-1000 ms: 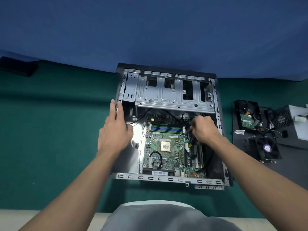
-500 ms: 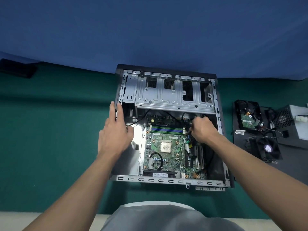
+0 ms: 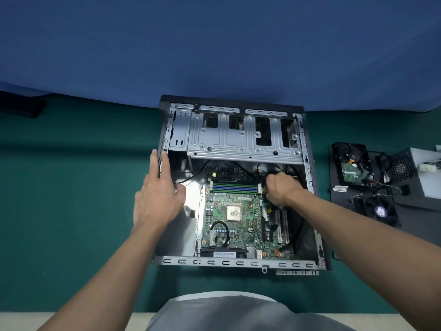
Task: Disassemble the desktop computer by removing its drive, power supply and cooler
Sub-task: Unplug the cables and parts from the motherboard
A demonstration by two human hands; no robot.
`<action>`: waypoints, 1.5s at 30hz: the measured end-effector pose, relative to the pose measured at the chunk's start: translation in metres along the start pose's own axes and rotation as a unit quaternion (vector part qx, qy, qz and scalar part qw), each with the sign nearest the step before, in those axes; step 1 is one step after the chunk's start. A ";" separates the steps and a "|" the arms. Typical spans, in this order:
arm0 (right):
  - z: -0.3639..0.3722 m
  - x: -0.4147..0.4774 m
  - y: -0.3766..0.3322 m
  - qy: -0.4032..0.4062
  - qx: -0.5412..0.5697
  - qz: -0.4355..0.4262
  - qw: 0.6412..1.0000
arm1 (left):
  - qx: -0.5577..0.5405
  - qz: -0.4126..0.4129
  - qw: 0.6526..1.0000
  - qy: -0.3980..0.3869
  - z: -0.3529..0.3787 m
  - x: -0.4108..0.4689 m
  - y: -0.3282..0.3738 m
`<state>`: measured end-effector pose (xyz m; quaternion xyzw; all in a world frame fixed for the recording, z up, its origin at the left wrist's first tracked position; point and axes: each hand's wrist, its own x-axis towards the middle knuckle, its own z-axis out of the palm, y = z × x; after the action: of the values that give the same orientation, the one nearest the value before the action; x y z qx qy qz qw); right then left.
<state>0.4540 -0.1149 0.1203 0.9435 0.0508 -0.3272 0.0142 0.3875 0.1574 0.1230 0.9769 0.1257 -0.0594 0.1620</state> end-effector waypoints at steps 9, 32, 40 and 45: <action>0.005 -0.003 0.008 0.043 -0.078 -0.092 0.992 | 0.006 0.003 1.000 0.005 0.001 0.000 0.000; 0.004 0.011 0.008 0.022 0.080 0.043 0.996 | -0.004 -0.008 1.000 -0.003 -0.002 -0.001 0.002; 0.004 0.013 0.009 0.009 0.126 0.023 0.992 | -0.004 -0.007 1.000 -0.003 -0.002 -0.001 0.002; 0.007 0.008 0.006 0.024 0.085 0.040 0.995 | -0.003 -0.006 1.000 -0.002 -0.002 0.000 0.002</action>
<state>0.4568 -0.1204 0.1100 0.9501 -0.0144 -0.3069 -0.0539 0.3878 0.1562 0.1251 0.9755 0.1319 -0.0619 0.1648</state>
